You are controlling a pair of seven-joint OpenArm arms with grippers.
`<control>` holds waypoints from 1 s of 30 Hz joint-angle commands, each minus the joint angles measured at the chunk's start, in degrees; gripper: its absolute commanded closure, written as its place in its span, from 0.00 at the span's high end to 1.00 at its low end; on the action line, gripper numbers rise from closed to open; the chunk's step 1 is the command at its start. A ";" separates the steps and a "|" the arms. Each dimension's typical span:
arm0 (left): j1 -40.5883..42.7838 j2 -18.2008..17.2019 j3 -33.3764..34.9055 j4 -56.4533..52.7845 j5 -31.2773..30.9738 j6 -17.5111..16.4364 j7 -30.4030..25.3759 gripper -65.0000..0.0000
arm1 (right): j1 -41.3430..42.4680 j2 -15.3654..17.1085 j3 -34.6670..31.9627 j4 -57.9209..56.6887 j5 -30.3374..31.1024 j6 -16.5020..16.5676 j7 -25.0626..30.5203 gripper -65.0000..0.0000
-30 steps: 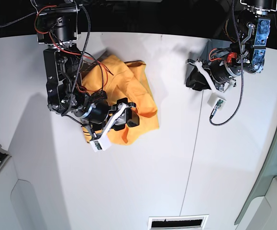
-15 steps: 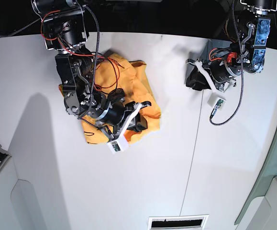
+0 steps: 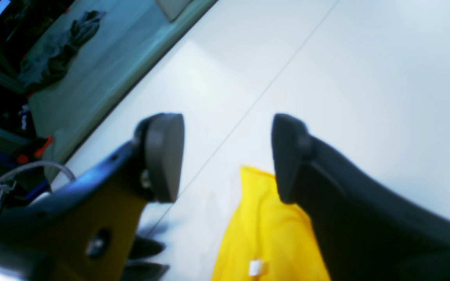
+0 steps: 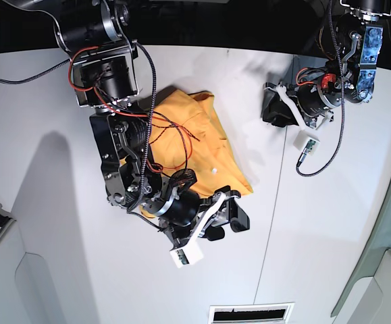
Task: Layout the t-shirt on the table in an organized manner, then fold the t-shirt properly
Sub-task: 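Press and smooth the folded bundle with the right gripper, then pull the bundle's corners with both grippers to square it flat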
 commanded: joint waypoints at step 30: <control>-3.52 12.41 17.77 3.85 -0.74 -1.81 -0.63 0.00 | 2.56 12.90 0.50 -11.93 -12.39 0.87 5.66 0.00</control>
